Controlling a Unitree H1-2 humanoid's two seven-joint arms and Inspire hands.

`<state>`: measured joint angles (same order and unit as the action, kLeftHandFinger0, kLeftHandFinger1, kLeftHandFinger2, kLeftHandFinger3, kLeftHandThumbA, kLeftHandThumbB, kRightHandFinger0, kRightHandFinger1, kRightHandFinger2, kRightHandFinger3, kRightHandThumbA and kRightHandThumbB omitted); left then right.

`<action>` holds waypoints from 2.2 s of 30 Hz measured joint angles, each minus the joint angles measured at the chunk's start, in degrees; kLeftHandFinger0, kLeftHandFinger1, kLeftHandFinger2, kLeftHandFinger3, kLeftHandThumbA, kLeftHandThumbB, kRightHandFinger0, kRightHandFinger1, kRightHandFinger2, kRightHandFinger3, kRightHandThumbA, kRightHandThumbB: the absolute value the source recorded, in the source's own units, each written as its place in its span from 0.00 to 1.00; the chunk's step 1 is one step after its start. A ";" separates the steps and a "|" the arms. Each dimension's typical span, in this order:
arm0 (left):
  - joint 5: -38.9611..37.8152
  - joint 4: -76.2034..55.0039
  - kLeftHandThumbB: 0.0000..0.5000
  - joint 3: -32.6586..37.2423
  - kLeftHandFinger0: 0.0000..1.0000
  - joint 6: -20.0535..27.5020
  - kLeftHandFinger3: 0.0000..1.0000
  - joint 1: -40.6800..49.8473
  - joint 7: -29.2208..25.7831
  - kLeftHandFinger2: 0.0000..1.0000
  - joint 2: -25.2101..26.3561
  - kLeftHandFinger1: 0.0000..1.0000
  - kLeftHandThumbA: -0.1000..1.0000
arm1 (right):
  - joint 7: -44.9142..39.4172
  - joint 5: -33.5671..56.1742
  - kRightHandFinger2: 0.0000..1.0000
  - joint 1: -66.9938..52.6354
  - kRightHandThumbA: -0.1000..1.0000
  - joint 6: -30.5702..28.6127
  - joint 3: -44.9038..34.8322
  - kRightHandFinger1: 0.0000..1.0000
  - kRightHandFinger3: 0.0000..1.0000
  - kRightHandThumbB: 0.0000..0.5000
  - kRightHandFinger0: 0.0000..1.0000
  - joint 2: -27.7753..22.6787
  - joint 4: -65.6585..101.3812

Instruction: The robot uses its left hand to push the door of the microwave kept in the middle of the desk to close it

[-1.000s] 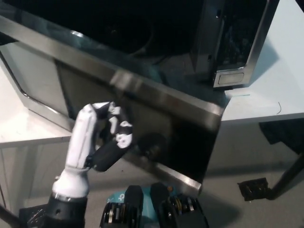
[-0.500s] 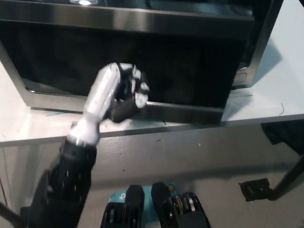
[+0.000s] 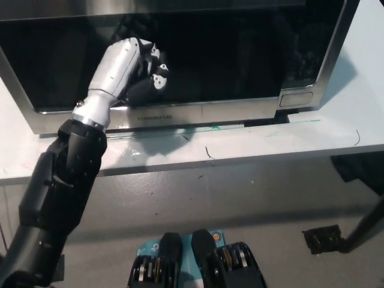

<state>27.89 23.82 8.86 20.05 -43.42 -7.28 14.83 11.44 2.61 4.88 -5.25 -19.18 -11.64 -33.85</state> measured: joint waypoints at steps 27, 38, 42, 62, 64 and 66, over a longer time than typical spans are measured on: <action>1.74 -3.32 0.14 -4.20 0.00 4.74 0.26 3.11 -5.99 0.05 -1.17 0.00 0.00 | 0.39 0.04 0.40 -1.16 0.00 0.04 0.99 0.34 0.51 0.40 0.31 0.08 -0.10; -8.89 -28.71 0.04 -9.31 0.00 -0.29 0.27 26.88 -3.04 0.01 -3.85 0.00 0.00 | 0.42 0.09 0.38 -1.28 0.00 0.04 1.12 0.33 0.50 0.36 0.29 0.09 -0.15; -12.78 -31.42 0.04 -11.90 0.00 -1.83 0.27 35.80 -2.57 0.05 -4.79 0.00 0.00 | 0.58 0.04 0.40 -1.25 0.00 0.03 1.25 0.36 0.50 0.37 0.33 0.07 -0.15; -20.75 -5.73 0.14 -24.93 0.00 -7.91 0.32 43.84 -5.45 0.13 -13.67 0.00 0.00 | 1.02 0.01 0.42 -0.61 0.00 -0.08 1.68 0.37 0.53 0.36 0.34 -0.52 -0.94; -21.27 -3.18 0.19 -25.94 0.00 -10.30 0.31 43.29 -6.01 0.12 -13.80 0.00 0.00 | 1.05 0.01 0.42 -0.48 0.00 -0.07 1.70 0.37 0.54 0.36 0.33 -0.54 -0.94; -21.84 0.12 0.19 -26.96 0.00 -12.45 0.30 42.15 -6.64 0.15 -13.86 0.01 0.00 | 1.09 0.01 0.42 -0.32 0.00 -0.02 1.70 0.36 0.54 0.37 0.33 -0.61 -0.93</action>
<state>6.05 23.94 -18.10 7.59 -1.27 -13.92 0.98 12.53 2.62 4.56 -5.27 -17.49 -12.25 -34.79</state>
